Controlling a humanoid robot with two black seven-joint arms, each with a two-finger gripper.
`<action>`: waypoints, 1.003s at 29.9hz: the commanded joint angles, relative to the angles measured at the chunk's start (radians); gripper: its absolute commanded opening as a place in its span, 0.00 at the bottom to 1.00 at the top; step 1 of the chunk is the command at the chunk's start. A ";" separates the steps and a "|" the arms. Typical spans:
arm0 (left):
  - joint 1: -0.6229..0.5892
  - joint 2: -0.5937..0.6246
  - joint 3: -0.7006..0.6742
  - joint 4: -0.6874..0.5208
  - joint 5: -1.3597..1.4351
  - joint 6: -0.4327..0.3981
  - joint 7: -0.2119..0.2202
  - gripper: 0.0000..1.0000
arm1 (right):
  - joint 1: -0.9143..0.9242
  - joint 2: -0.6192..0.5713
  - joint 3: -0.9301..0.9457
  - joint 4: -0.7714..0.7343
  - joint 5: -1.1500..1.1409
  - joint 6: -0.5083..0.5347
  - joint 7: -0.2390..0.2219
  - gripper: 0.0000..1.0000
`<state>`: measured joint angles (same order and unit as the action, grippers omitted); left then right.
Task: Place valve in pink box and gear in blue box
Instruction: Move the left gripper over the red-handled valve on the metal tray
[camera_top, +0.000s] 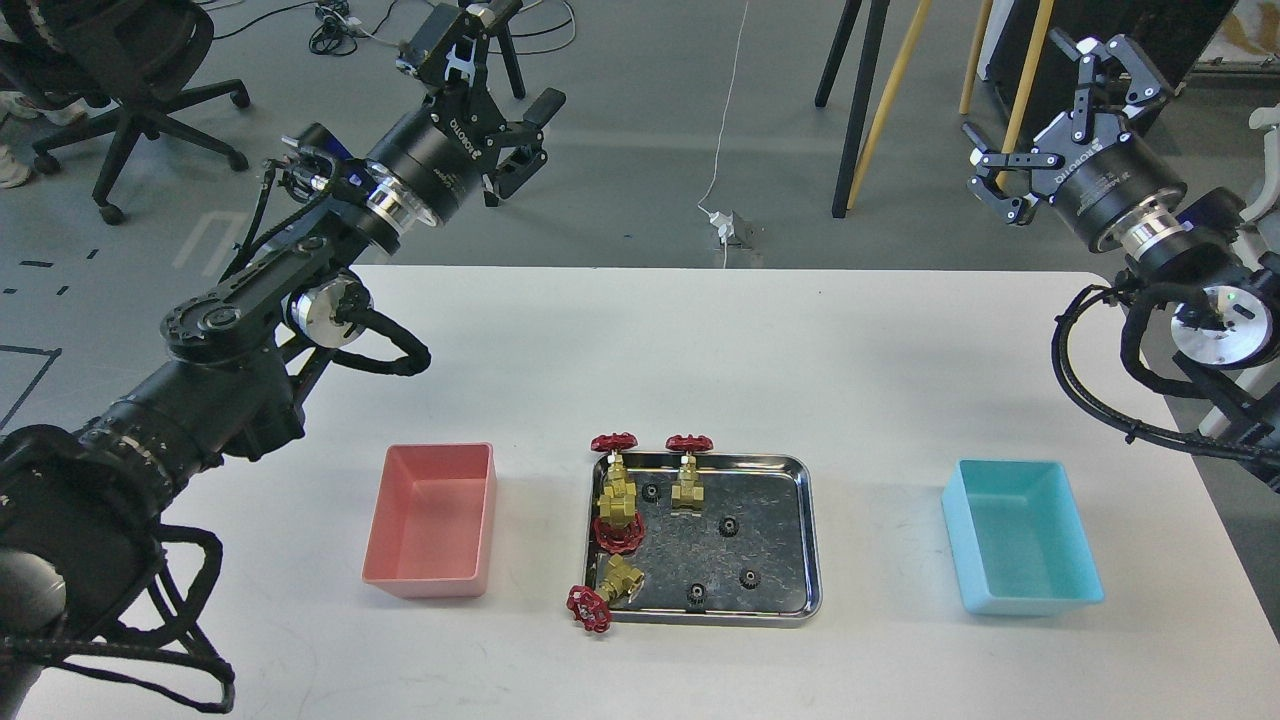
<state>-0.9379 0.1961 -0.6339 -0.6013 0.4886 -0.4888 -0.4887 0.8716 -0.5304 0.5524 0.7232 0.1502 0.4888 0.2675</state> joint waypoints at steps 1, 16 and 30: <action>-0.001 0.006 0.002 0.000 -0.001 0.000 0.000 1.00 | 0.003 0.009 0.003 -0.025 0.000 0.000 -0.001 1.00; 0.060 0.035 -0.004 -0.231 -0.027 0.000 0.000 1.00 | 0.227 -0.003 -0.026 -0.137 0.002 0.000 -0.054 1.00; -0.402 0.335 0.871 -0.512 0.405 0.443 0.000 0.99 | 0.185 -0.020 -0.025 -0.153 0.002 0.000 -0.060 1.00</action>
<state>-1.1774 0.4844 -0.0015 -1.1048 0.8241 -0.1383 -0.4886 1.0733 -0.5385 0.5268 0.5713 0.1519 0.4887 0.2070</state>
